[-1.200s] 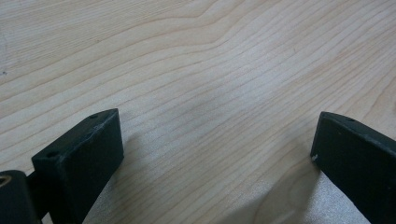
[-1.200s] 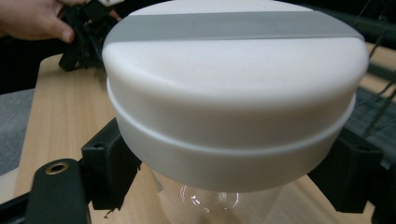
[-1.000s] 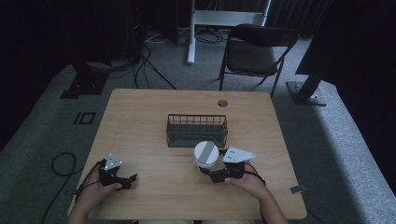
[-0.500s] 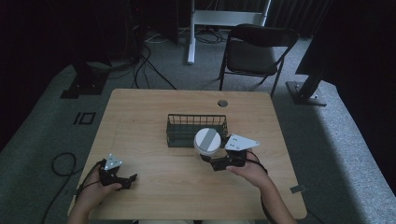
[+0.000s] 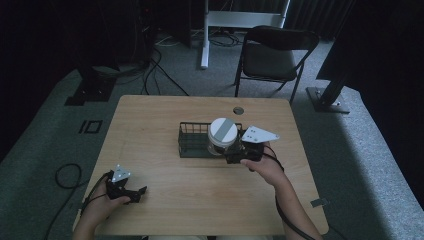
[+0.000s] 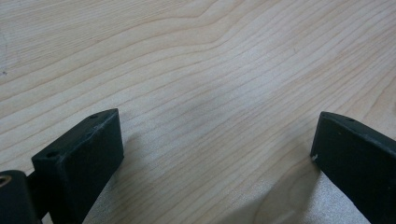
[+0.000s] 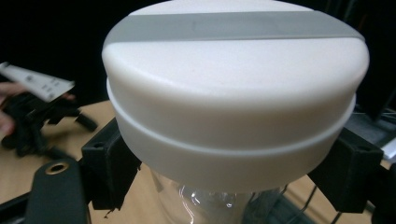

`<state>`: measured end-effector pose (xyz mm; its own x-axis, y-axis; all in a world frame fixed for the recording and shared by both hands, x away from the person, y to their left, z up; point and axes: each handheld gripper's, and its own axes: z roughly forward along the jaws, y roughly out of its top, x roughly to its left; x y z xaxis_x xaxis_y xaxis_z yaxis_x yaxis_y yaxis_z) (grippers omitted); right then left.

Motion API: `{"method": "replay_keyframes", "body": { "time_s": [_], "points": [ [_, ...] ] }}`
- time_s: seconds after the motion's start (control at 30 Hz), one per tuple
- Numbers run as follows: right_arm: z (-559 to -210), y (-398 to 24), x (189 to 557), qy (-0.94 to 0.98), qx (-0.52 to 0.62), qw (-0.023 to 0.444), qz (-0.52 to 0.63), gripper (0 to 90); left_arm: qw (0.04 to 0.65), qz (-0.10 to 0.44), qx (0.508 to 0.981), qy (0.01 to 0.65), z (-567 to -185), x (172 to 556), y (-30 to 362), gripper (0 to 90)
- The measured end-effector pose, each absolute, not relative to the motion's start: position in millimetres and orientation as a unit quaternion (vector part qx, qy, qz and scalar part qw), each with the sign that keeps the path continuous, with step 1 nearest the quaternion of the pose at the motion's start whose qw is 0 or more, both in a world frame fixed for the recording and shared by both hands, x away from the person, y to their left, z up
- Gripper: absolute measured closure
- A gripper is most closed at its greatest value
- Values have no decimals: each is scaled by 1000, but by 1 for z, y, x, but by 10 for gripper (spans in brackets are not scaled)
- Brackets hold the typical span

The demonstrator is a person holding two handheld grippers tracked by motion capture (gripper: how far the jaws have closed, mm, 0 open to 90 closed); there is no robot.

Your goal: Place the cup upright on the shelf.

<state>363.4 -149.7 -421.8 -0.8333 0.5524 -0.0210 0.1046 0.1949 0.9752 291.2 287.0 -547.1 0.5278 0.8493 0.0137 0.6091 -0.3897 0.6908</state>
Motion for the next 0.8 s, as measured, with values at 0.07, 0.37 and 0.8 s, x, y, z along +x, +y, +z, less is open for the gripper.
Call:
{"method": "replay_keyframes", "body": {
  "time_s": [0.07, 0.37, 0.8],
  "points": [
    [-418, -149, 369, 747, 225, 193, 596, 184, 323, 187, 812, 449, -547, 291, 287, 28],
    [-416, -147, 392, 740, 247, 207, 590, 184, 322, 186, 814, 447, -547, 291, 287, 29],
    [-423, -125, 421, 759, 283, 196, 552, 184, 323, 186, 814, 447, -547, 291, 287, 29]
  ]
}}
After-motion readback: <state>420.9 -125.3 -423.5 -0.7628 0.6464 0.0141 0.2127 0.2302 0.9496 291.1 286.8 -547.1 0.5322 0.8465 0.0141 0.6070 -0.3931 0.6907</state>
